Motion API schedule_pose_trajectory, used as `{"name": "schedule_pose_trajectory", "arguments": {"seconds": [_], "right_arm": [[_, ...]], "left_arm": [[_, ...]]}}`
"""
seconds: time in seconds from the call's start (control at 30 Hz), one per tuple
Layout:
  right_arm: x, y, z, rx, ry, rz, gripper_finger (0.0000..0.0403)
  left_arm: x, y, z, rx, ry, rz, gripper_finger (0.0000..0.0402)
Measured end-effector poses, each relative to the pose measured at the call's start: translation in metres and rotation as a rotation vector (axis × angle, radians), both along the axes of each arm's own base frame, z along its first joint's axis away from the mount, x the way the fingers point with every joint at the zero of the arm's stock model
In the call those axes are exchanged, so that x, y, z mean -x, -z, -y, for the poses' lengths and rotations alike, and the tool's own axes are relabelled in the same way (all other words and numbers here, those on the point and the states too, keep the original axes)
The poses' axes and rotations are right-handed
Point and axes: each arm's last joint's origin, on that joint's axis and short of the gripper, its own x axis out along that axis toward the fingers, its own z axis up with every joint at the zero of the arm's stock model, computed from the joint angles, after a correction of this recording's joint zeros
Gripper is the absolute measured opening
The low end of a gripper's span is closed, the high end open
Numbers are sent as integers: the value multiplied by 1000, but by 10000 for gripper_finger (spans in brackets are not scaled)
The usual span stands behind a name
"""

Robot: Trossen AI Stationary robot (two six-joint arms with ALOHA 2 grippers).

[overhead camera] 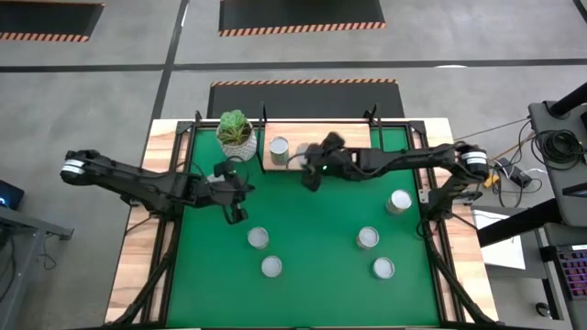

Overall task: Pick and place cans onto a shelf
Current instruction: Put the canned pears can on the shelf

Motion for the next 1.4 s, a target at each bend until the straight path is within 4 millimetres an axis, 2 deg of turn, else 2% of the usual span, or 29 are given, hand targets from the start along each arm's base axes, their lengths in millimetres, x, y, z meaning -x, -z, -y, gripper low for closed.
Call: {"name": "schedule_pose_trajectory", "arguments": {"seconds": [0.1, 0.33, 0.5, 0.87, 1.13, 1.23, 1.4], "right_arm": [[12, 3, 18, -15, 48, 43, 290], [25, 33, 72, -123, 54, 242, 290], [26, 43, 94, -115, 77, 317, 290], [9, 64, 105, -117, 66, 222, 293], [7, 69, 105, -129, 62, 196, 342], [11, 63, 103, -137, 62, 186, 354], [25, 42, 96, -159, 51, 164, 355]], "left_arm": [[4, -5, 0, 4, 2, 28, 0], [8, -11, -1, 9, 2, 62, 0], [8, -11, -1, -7, 15, 56, 0], [7, -10, -1, -22, 24, 44, 0], [6, -10, -1, -23, 24, 44, 0], [6, -10, -1, -23, 24, 44, 0], [6, -10, -1, -23, 24, 44, 0]]}}
